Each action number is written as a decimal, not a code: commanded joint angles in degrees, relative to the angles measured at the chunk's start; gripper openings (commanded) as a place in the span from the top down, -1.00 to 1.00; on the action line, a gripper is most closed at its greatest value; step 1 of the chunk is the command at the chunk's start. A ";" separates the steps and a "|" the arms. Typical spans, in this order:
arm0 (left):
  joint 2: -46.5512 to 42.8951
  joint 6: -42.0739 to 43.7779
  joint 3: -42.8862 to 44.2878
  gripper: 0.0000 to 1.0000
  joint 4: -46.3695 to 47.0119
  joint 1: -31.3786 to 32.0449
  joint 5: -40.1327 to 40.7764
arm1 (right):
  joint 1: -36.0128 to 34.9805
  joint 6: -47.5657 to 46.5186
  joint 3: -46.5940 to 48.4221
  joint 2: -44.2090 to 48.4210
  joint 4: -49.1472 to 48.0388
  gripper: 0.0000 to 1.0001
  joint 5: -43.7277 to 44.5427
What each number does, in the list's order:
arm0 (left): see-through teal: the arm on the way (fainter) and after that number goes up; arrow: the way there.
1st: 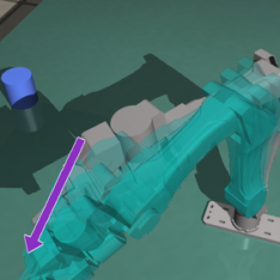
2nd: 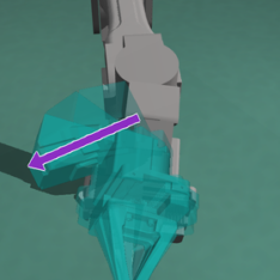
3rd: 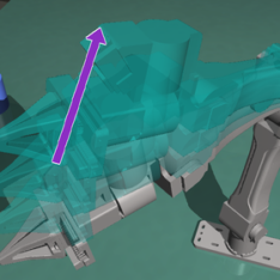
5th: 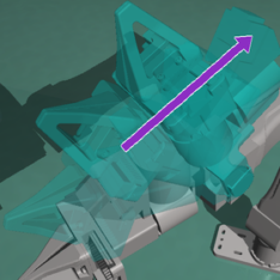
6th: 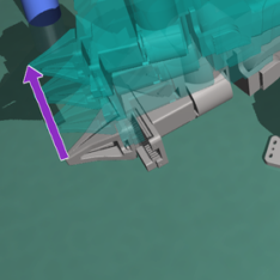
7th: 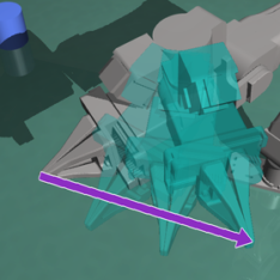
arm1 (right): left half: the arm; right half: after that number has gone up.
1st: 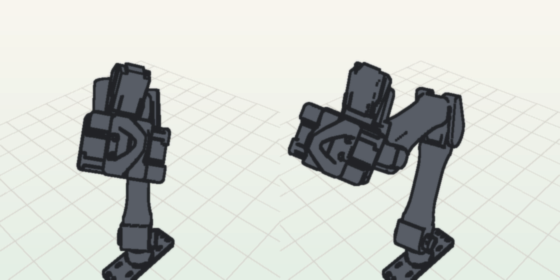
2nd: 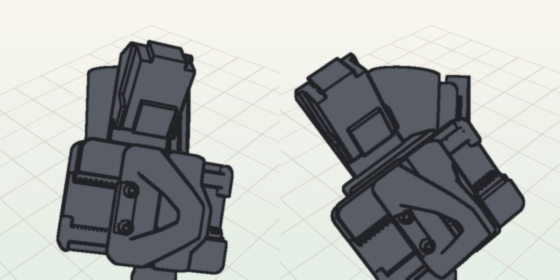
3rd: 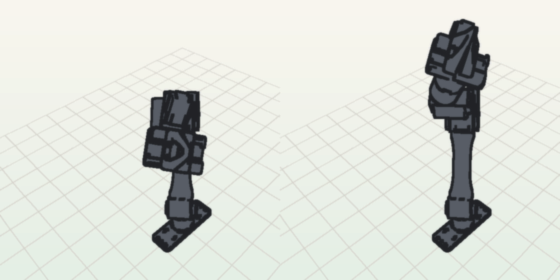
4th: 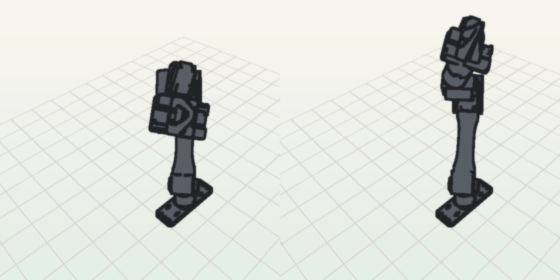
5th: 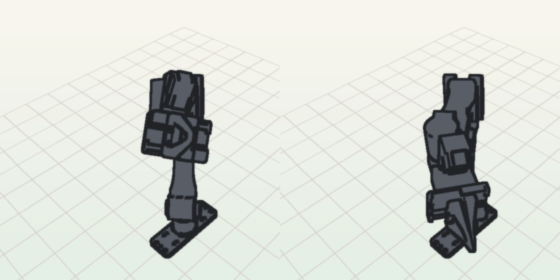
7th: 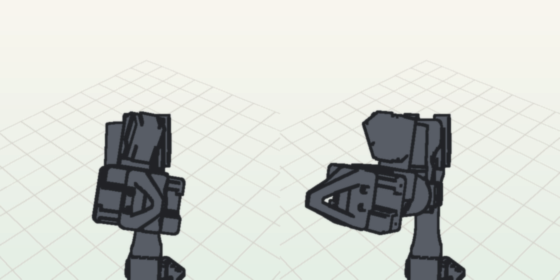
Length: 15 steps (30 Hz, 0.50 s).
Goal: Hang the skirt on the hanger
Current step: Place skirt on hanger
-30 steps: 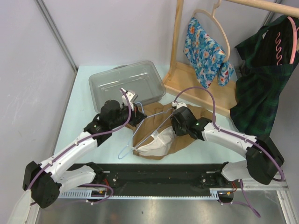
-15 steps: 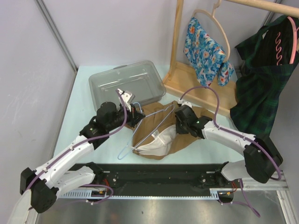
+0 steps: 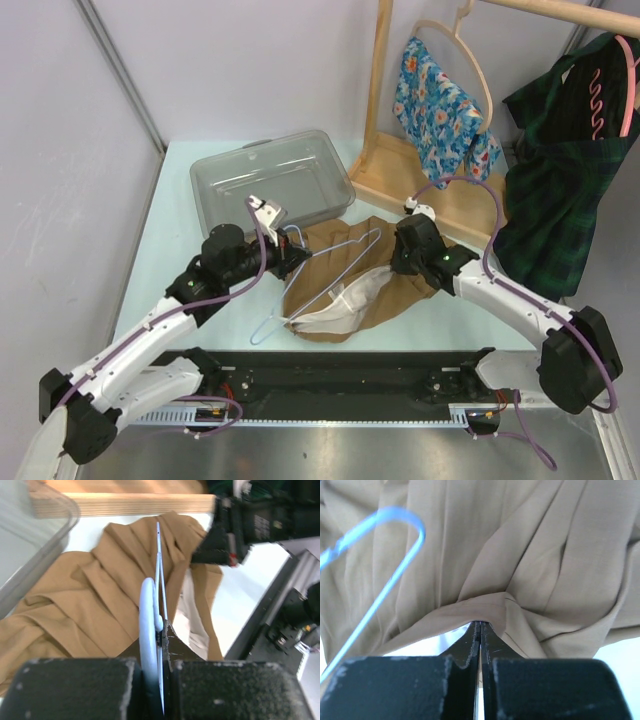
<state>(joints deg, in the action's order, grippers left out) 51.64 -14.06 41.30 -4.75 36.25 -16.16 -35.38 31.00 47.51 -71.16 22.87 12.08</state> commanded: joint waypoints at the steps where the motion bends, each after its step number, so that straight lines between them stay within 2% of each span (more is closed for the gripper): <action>1: -2.86 1.94 -0.61 1.00 2.21 0.49 -5.28 | 1.19 -1.03 2.06 -1.26 0.42 1.00 0.76; 6: -2.86 2.81 0.01 1.00 -0.34 0.58 -6.77 | 1.71 -3.23 1.89 -3.37 0.07 1.00 0.76; 11: -1.28 5.54 0.89 1.00 -2.80 0.49 -15.21 | 4.43 -3.50 1.80 -4.96 -0.55 0.95 -0.74; 15: 0.30 6.15 1.24 1.00 -4.47 0.49 -13.29 | 7.42 -2.35 1.89 -6.36 -2.13 0.95 -3.10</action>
<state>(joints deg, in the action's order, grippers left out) 50.72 -10.17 40.82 -6.35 36.47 -26.96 -30.65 28.47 47.51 -76.16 22.76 9.43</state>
